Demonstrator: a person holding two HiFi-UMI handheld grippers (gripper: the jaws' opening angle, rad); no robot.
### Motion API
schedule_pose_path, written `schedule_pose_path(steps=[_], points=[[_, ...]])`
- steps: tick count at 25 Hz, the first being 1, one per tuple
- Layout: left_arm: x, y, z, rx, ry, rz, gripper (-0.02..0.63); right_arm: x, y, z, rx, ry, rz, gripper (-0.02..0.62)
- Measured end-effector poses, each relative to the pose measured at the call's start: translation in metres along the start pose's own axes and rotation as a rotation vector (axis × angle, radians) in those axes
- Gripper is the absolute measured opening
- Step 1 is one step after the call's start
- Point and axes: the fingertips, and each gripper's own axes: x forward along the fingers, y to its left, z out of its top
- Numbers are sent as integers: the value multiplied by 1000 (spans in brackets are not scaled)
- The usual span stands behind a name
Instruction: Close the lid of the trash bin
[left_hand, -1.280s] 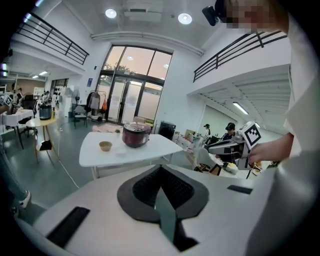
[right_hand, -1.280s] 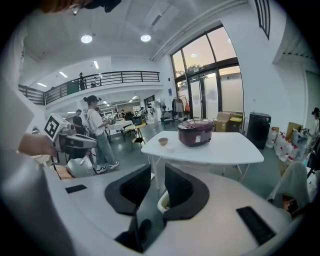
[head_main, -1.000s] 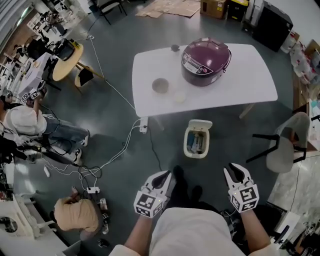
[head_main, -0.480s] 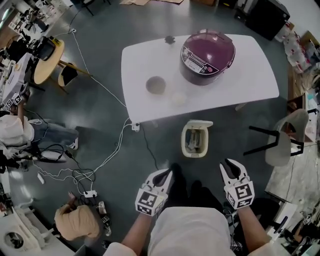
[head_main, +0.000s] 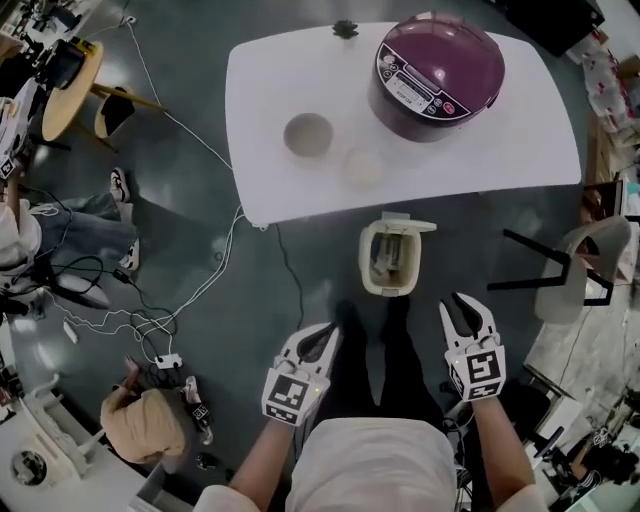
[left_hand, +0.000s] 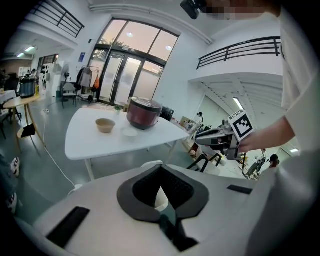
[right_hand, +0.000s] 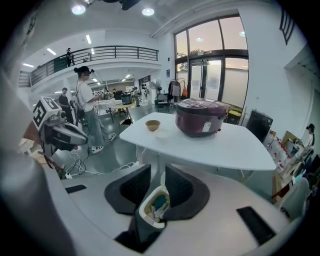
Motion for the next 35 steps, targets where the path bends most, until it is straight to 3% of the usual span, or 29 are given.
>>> schedule_pose_path(steps=[18,24,35], points=[[115,11,-69,-100,26,85,12,159,-52,-85,-253,109,119,109],[150,12,-93,-149,22,120,12,209,-73,-115,-388,152,156,112],[176,10,-130,-223,26,167,12,267,-95,-165,-597,249,140,152]])
